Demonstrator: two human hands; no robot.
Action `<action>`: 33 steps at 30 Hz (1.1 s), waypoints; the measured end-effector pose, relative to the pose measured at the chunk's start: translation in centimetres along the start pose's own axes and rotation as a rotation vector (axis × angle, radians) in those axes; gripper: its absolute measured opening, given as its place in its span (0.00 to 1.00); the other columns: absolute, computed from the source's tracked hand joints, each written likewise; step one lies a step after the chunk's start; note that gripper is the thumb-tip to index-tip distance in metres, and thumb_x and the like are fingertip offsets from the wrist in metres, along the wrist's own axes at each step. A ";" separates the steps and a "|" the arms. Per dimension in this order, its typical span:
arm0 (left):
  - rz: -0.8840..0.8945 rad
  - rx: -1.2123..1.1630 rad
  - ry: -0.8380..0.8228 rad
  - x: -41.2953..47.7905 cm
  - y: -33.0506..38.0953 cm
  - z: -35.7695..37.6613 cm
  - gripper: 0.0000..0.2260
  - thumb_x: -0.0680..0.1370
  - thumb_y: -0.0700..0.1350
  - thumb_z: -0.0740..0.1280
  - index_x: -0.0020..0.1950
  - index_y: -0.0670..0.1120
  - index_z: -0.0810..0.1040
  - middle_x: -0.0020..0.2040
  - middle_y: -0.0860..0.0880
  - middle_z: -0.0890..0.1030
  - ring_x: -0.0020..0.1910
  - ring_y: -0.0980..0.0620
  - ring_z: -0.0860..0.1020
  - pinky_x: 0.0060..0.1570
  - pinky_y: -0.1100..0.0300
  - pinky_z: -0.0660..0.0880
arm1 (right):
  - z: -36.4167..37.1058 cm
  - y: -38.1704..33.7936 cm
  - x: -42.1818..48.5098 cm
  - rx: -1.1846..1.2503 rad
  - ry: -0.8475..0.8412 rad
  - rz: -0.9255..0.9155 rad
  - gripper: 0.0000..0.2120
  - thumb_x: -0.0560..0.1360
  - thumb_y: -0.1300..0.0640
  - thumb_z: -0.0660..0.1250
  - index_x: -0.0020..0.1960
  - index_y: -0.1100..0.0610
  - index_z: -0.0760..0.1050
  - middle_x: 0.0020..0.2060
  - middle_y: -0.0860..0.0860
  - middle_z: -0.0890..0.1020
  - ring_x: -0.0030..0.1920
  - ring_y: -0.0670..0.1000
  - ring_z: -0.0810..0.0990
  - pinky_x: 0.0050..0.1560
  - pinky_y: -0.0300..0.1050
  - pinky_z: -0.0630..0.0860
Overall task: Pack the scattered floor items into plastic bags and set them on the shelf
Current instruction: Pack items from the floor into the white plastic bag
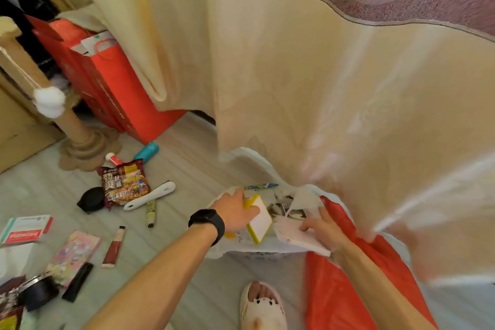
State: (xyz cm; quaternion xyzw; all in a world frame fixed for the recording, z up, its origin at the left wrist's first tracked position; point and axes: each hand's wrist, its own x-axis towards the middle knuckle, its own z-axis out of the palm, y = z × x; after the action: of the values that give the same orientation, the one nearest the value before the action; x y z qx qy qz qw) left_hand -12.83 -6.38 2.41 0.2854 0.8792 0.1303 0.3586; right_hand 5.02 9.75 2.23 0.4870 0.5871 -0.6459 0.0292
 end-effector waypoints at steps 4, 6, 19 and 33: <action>-0.005 -0.252 0.037 0.6 -0.1 0.2 0.23 0.79 0.58 0.61 0.70 0.48 0.66 0.59 0.44 0.78 0.48 0.46 0.76 0.42 0.56 0.70 | -1.9 -0.8 0.2 0.446 -0.007 0.032 0.29 0.67 0.60 0.67 0.65 0.41 0.67 0.39 0.55 0.82 0.28 0.51 0.77 0.20 0.39 0.70; -0.005 -0.245 0.026 0.8 0.1 0.9 0.22 0.79 0.57 0.61 0.70 0.49 0.66 0.60 0.45 0.78 0.49 0.46 0.76 0.43 0.57 0.70 | -2.7 -1.1 0.7 0.632 -0.038 0.085 0.29 0.58 0.57 0.76 0.57 0.54 0.71 0.31 0.53 0.74 0.21 0.46 0.70 0.16 0.36 0.65; 0.073 0.162 0.524 0.3 1.2 4.1 0.21 0.78 0.63 0.56 0.63 0.54 0.75 0.68 0.50 0.70 0.65 0.47 0.69 0.60 0.51 0.70 | -0.5 -2.5 -2.3 0.630 -0.272 -0.091 0.20 0.75 0.65 0.56 0.65 0.58 0.75 0.40 0.56 0.80 0.23 0.48 0.76 0.19 0.36 0.69; -0.156 -0.963 0.190 -1.9 -2.6 -3.7 0.09 0.80 0.45 0.64 0.41 0.44 0.77 0.22 0.49 0.73 0.24 0.50 0.74 0.33 0.59 0.72 | 4.4 -0.9 -3.3 -0.157 0.018 -0.099 0.13 0.74 0.56 0.71 0.58 0.49 0.77 0.53 0.47 0.78 0.47 0.46 0.80 0.43 0.44 0.77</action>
State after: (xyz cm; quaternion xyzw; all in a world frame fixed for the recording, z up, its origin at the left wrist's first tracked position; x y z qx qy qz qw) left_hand -15.45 -9.70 4.98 0.0075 0.7667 0.5198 0.3767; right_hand 3.58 4.87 4.34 0.4597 0.6594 -0.5941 0.0300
